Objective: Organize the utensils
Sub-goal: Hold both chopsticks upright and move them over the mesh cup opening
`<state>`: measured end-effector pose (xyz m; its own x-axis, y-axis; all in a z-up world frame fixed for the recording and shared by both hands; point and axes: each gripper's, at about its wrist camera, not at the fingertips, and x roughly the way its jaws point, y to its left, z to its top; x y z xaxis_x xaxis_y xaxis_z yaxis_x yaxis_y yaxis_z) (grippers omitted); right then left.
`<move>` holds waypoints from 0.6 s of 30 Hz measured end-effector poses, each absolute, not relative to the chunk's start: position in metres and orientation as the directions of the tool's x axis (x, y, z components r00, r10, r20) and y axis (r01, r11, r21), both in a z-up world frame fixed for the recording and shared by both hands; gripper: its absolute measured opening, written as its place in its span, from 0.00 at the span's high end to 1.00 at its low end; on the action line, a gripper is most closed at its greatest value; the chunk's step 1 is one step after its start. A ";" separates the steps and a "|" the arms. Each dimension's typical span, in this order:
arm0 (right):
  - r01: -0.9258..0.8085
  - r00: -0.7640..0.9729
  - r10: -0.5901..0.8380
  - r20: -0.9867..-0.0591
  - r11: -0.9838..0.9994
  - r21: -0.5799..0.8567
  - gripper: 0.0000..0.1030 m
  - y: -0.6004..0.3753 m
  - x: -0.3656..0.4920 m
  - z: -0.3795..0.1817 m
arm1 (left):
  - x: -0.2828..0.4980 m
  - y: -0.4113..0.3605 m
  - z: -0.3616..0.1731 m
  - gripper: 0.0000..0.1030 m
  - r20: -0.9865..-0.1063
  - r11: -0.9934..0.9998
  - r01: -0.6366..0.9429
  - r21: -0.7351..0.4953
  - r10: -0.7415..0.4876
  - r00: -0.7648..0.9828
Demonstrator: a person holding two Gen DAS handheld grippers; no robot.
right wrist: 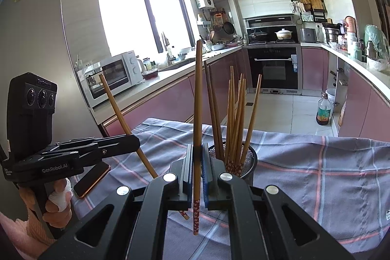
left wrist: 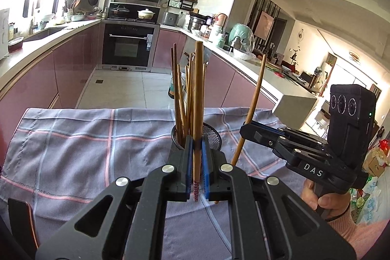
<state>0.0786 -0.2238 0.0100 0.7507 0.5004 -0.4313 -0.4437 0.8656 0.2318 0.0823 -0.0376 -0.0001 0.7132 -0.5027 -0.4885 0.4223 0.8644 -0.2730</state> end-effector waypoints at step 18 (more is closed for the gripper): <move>-0.441 0.767 0.489 -0.415 0.872 0.213 0.95 -0.226 0.084 0.020 | 0.084 -0.039 0.004 0.93 -0.470 0.859 0.442 -0.258 -0.511 0.719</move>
<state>0.0842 -0.2257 0.0200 0.7675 0.4890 -0.4145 -0.4408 0.8721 0.2126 0.0842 -0.0387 0.0043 0.7195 -0.5110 -0.4703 0.4415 0.8593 -0.2583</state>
